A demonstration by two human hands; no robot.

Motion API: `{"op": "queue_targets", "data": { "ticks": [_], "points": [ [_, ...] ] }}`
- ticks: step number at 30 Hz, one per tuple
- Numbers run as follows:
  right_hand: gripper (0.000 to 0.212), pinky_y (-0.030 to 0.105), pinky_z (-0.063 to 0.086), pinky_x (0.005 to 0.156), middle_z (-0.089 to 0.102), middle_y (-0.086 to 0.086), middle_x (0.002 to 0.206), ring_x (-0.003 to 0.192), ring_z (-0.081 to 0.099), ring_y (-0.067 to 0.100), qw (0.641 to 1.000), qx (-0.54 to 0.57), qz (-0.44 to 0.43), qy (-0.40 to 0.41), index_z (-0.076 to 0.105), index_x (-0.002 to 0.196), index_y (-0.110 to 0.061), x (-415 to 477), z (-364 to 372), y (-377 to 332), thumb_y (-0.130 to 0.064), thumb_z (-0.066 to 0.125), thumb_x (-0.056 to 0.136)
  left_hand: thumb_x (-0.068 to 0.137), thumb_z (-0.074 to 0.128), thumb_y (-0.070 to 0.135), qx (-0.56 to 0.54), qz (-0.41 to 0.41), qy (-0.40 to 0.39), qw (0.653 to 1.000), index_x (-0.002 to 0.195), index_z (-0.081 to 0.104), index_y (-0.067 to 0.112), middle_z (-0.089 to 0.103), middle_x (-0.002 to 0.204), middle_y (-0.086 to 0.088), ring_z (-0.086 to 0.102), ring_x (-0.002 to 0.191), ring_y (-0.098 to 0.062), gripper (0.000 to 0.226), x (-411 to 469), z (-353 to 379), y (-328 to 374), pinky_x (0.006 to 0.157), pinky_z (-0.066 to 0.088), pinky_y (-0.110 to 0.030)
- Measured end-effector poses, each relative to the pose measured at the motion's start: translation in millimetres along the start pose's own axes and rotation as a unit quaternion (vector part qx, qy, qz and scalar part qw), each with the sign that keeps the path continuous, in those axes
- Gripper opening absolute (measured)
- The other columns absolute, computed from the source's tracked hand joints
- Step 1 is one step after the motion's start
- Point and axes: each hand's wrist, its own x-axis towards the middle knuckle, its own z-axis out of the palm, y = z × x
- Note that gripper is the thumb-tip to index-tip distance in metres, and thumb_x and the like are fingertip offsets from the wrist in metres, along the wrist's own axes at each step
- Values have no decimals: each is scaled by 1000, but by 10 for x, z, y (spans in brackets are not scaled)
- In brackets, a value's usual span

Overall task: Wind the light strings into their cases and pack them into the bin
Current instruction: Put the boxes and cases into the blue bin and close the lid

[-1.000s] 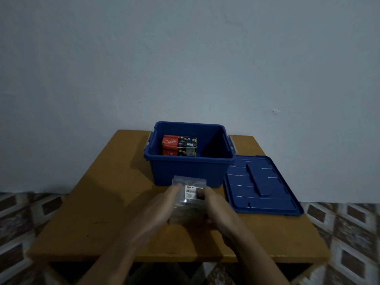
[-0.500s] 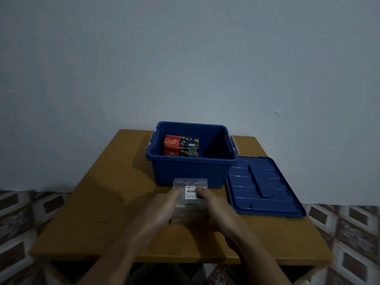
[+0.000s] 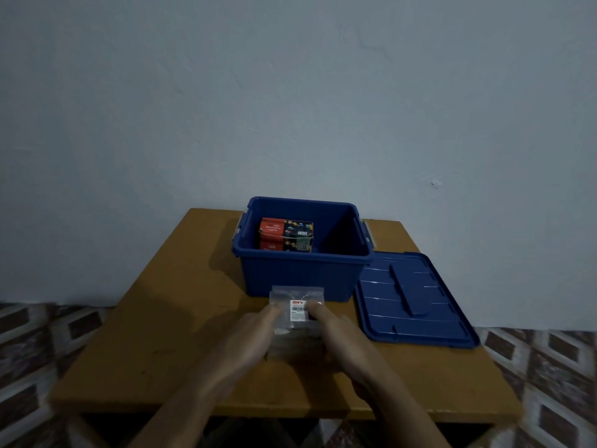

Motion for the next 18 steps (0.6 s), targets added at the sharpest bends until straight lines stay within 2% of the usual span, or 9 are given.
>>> {"op": "queue_targets", "data": {
  "ticks": [3,5,6,8,12,14,16,18],
  "points": [
    [42,39,50,98,69,-6,102,98,64,13,1000,5,-23,1,67,98,-31,-131,-7,-115,-53,33,103,102,46,41,9,12,30,999,72,73,19,76,88,-16,69,96,-37,46,-75,-75,82,91,51,-43],
    [44,35,49,91,71,-8,96,93,64,11,998,9,-54,8,70,94,-31,-214,-43,-285,-53,33,103,99,53,34,-3,31,67,997,57,71,18,74,68,-8,69,88,-37,49,-125,-179,207,95,51,-48],
    [43,33,49,87,71,-11,93,90,65,9,997,9,-71,10,70,92,-32,-256,-70,-379,-53,34,103,98,55,31,-13,45,75,996,58,72,17,74,64,-5,69,85,-35,46,-150,-228,289,97,51,-51],
    [38,29,49,81,70,-17,90,86,66,4,994,14,-109,11,68,90,-36,-272,-149,-607,-53,35,102,99,55,30,-18,92,69,993,74,72,17,76,71,-4,70,87,-31,33,-223,-331,525,98,50,-51],
    [34,36,49,81,74,-6,98,93,67,16,990,48,-121,49,72,94,-32,-8,-379,-1056,-55,46,97,98,50,43,15,158,74,985,94,70,23,74,99,-5,69,98,-24,28,-171,-481,1061,97,51,-45],
    [37,36,47,74,72,2,98,88,66,19,993,51,-96,52,70,102,-27,225,-470,-1207,-54,45,96,97,47,48,38,151,75,985,103,68,19,72,99,-4,67,94,-22,36,25,-492,1262,94,52,-40],
    [43,34,45,68,71,9,98,84,63,22,997,37,-59,42,68,106,-20,480,-529,-1259,-54,44,96,96,42,48,57,122,73,988,100,65,18,66,86,-3,61,82,-21,38,259,-479,1374,81,48,-35],
    [43,33,43,66,69,14,100,84,62,26,999,19,-20,39,65,104,-16,674,-547,-1240,-52,44,96,93,38,47,93,82,59,991,106,63,19,64,89,-7,59,81,-25,39,469,-470,1412,75,45,-35]
  ]
}}
